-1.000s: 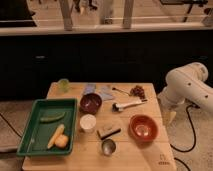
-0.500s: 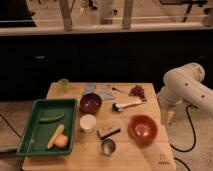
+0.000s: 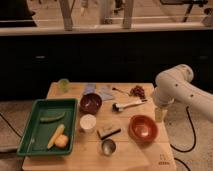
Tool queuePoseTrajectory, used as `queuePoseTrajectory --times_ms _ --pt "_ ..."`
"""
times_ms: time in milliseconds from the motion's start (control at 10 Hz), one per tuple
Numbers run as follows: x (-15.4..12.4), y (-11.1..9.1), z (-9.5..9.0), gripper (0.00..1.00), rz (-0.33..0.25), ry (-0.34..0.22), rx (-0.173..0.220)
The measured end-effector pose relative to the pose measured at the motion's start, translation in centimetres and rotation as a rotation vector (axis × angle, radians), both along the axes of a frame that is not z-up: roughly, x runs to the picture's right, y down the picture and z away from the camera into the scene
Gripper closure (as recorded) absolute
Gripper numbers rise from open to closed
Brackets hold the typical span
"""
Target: Place brush in paper cup
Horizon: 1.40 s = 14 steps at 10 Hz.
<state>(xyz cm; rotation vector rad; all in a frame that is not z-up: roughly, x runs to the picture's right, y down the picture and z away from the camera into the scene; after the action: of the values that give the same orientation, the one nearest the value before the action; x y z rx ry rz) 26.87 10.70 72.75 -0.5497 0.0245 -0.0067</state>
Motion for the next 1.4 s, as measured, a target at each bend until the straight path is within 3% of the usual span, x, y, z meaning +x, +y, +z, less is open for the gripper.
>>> queuePoseTrajectory --times_ms 800,1400 --pt "-1.4 -0.6 4.0 0.20 -0.078 -0.050 0.009" --pt "-1.6 -0.5 5.7 0.20 -0.140 -0.091 0.015"
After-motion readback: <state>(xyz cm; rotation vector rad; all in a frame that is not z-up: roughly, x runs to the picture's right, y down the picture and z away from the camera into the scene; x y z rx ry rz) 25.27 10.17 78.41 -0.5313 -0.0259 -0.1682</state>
